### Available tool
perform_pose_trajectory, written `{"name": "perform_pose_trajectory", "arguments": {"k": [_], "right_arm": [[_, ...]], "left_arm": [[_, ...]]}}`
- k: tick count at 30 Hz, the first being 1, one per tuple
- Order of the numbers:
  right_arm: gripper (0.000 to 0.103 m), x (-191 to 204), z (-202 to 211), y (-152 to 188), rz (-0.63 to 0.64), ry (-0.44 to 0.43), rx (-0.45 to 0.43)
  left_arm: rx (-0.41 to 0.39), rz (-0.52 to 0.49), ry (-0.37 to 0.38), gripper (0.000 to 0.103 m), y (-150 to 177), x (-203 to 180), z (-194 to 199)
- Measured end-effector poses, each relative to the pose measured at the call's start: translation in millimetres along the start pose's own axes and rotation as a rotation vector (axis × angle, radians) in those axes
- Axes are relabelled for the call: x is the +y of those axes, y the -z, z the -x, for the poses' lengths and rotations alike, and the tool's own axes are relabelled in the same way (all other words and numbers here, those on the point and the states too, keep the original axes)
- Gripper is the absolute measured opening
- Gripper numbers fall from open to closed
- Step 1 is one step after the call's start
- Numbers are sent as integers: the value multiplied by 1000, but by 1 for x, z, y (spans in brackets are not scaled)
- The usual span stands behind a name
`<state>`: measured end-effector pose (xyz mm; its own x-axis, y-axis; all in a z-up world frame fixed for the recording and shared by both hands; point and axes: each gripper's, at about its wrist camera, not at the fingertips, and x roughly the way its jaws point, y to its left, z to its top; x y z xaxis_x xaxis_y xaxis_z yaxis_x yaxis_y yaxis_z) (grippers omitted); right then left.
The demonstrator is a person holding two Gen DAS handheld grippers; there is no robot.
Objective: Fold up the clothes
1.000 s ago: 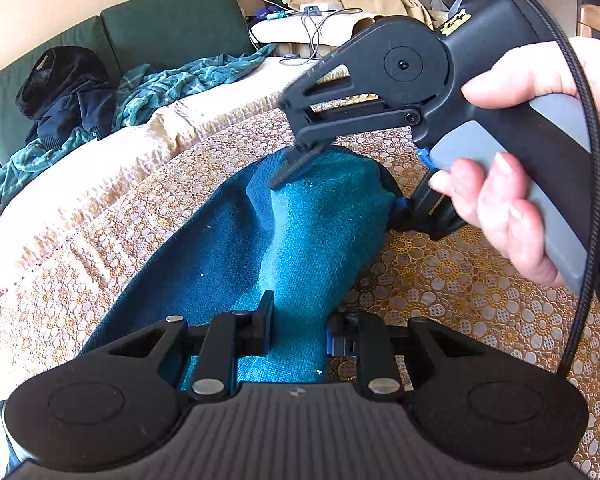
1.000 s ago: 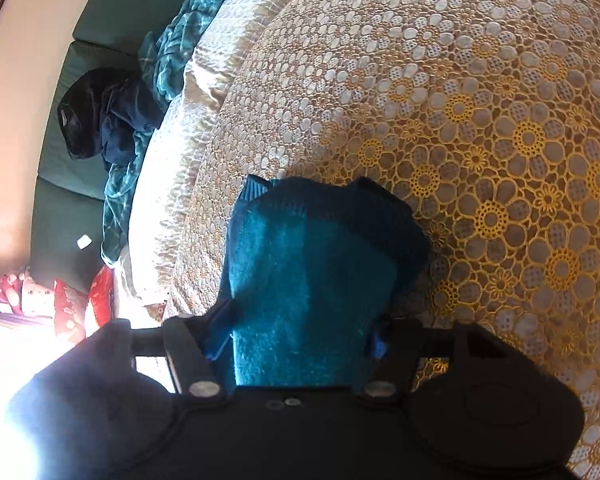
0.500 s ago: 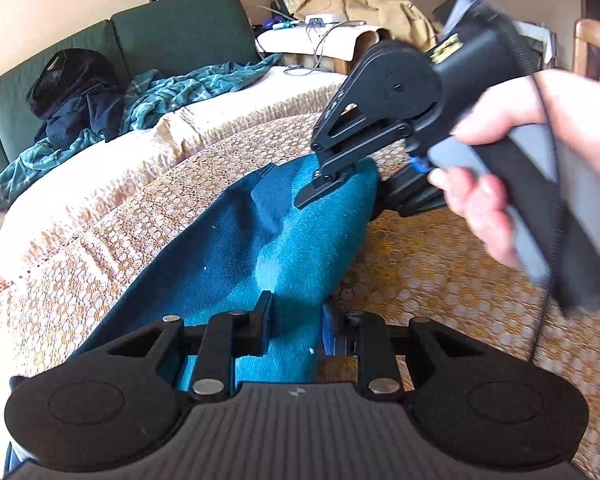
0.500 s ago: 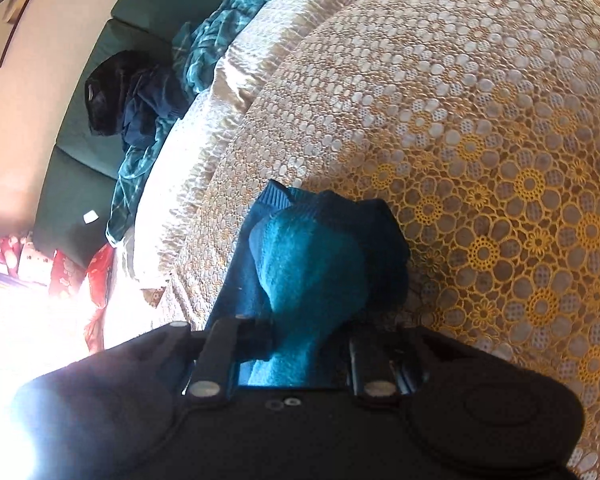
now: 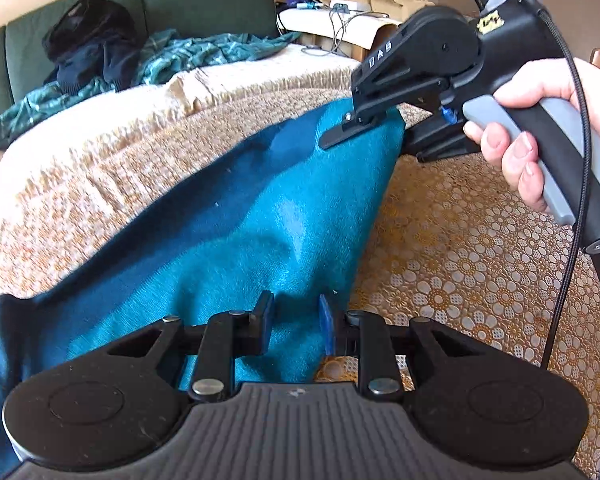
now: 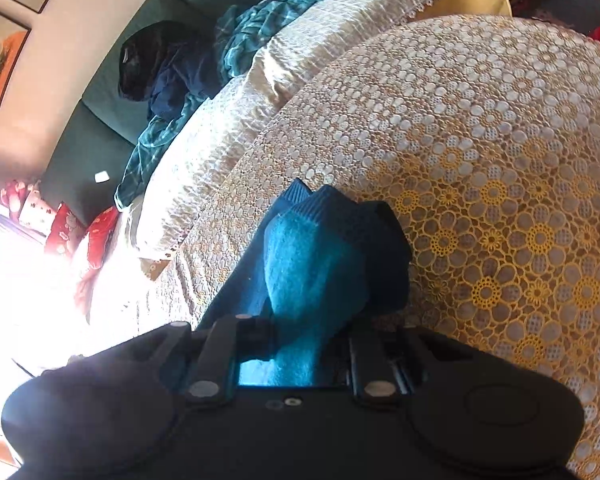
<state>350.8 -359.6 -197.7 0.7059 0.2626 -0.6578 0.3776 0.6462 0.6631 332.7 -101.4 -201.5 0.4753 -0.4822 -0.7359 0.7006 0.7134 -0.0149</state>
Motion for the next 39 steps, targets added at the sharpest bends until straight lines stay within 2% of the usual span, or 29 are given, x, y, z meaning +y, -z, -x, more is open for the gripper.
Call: {"name": "perform_pose_trajectory", "arguments": {"k": [3,8,11,13,19,26,32,37,39], "right_arm": [[103,8,0,2,67,-3,4],[103,27,7,2,231,0,-5],[103,32,8,1,276,4,5],[103,34,9,2,305,7,5],[103,38,11,6,346,8,8],[103,53,12,15,462,12,17],[103,71,18,18,576,3,12],[103,91,25,29,701,-10,5],[103,99,27,35,755,-16,5]], "left_arm": [[9,4,3,23,6,-2,-2],[-49,6,18,23,-3,2,25],[-90,19,-15,23,-13,8,33],[-72,9,-98,23,-18,12,25],[4,-95,-109,23,-12,0,-6],[18,-30,-90,23,-6,9,-10],[-19,8,-150,24,-4,20,12],[23,51,-138,23,6,30,5],[11,71,-133,23,10,30,3]]}}
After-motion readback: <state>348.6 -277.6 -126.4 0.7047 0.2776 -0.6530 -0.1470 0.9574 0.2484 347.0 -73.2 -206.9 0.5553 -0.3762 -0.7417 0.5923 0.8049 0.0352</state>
